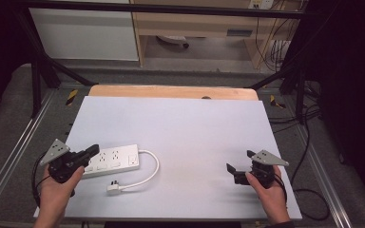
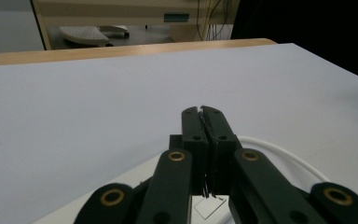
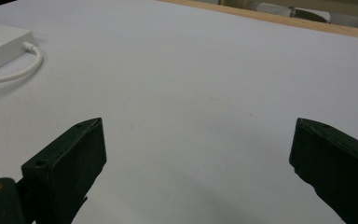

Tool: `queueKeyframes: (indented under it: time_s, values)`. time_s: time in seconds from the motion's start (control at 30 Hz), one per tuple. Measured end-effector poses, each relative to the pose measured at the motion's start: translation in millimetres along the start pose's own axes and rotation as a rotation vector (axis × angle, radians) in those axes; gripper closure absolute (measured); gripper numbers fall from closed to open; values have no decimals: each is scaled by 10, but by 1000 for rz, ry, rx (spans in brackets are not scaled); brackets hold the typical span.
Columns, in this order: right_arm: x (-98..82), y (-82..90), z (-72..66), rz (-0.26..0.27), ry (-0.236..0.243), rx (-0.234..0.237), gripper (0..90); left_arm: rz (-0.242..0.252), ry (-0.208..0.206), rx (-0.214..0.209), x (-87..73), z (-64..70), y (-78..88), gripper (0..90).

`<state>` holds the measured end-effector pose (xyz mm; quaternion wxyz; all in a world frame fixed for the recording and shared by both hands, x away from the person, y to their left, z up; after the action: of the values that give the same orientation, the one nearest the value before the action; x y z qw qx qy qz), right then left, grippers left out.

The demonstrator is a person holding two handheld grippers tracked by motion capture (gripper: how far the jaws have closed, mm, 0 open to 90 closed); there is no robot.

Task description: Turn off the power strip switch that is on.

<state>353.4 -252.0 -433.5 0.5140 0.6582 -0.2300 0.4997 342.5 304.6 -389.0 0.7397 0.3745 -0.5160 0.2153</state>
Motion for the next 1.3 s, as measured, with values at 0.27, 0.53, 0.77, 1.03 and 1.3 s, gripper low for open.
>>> queueKeyframes:
  time_s: [0.27, 0.53, 0.77, 1.03, 1.3]
  values:
    - [-1, -5, -5, -3, 3, -2, 41, -32, -4, 0, -45, -22, -14, 897]
    - [-3, -12, -10, -8, 7, 1, 41, -61, -5, -7, -89, -25, -39, 899]
    - [-5, -16, -11, -11, 7, 0, 41, -95, 11, -14, -139, -50, -65, 899]
    - [-7, -20, -16, -14, 12, 1, 41, -136, 18, -19, -199, -64, -105, 899]
    - [-9, -26, -21, -17, 9, 2, 41, -168, 31, -9, -237, -90, -119, 899]
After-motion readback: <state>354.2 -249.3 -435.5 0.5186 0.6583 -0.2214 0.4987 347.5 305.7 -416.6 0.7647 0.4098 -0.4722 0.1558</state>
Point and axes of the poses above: each handheld gripper's, and its own axes: y roughly backward along the jaws, x roughly out of its top, z roughly to its right, the point moved 1 cm from there along -y, roughly forward along the jaws, and after that the axes turned 8 degrees about -x, right-handed, at the moved point
